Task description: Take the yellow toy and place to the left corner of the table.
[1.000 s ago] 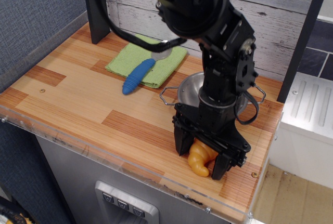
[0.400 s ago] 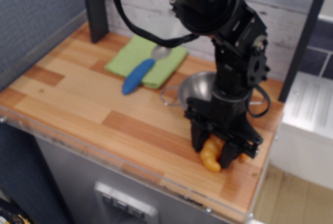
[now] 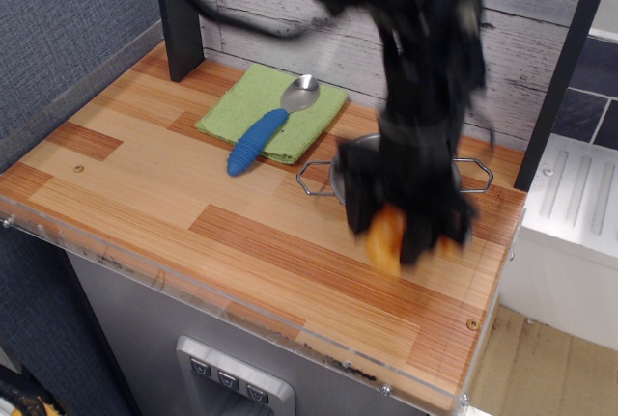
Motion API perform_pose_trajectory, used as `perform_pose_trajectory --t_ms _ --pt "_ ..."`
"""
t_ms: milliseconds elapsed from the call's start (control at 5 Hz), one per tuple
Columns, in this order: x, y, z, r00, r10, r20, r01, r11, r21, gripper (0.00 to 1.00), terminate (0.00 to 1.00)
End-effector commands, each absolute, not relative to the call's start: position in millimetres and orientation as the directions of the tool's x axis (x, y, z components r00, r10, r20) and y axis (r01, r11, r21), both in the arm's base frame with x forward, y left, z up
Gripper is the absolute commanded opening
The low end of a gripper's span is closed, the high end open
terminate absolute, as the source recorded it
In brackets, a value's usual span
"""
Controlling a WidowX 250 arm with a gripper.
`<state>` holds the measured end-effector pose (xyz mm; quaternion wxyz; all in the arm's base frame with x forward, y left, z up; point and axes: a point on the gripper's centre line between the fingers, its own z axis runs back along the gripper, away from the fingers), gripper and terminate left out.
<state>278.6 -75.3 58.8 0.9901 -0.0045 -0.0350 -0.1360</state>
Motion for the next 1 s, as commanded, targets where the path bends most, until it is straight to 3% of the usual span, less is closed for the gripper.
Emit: perform_pose_trajectory --t_ms 0,200,600,800 --pt "293 14 131 0.982 -0.062 0.177 0.078 0.994 -0.082 0.0 0.0" --pt "290 64 117 0.988 0.075 0.132 -0.068 0.996 -0.057 0.0 0.0" --pt "284 157 81 0.985 0.153 0.08 -0.158 0.986 0.061 0.0 0.0" --pt "288 177 71 0.98 0.167 0.107 -0.177 0.979 0.103 0.0 0.0"
